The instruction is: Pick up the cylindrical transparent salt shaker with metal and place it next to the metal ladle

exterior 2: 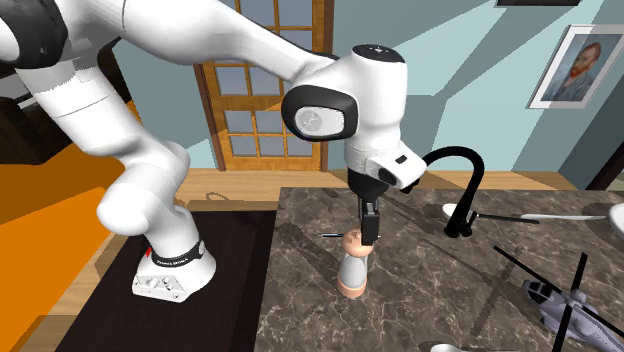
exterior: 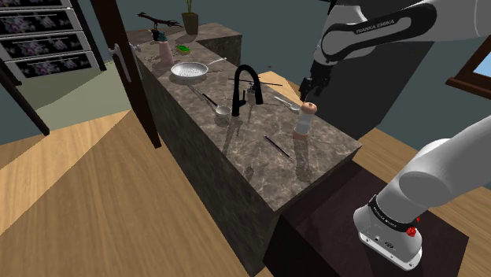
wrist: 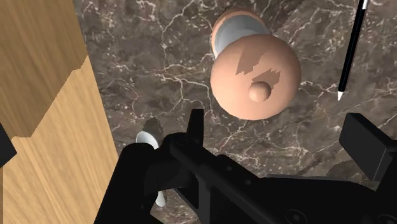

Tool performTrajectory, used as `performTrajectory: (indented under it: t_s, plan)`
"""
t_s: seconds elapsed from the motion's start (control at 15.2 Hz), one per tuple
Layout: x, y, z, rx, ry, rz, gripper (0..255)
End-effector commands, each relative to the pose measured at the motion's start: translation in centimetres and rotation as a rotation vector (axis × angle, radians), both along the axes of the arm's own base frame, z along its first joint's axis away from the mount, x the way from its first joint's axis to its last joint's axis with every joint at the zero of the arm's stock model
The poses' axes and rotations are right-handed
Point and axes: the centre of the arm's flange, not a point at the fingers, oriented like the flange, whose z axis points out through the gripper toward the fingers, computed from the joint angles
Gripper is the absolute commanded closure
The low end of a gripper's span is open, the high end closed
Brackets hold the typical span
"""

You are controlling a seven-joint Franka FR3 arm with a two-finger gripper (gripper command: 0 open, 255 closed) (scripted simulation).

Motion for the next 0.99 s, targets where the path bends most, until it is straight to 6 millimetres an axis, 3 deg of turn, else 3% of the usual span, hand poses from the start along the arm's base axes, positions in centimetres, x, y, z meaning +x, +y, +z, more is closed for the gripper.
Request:
performTrajectory:
  t_s: [0.0, 0.46, 0.92]
  plan:
    - [0.5, -0.5, -1.4, -0.002, 0.001, -0.003, 0]
    - [0.7, -0.5, -4.9, -0.002, 0.001, -0.003, 0]
    - [0.7, -0.5, -4.9, -0.002, 0.001, -0.003, 0]
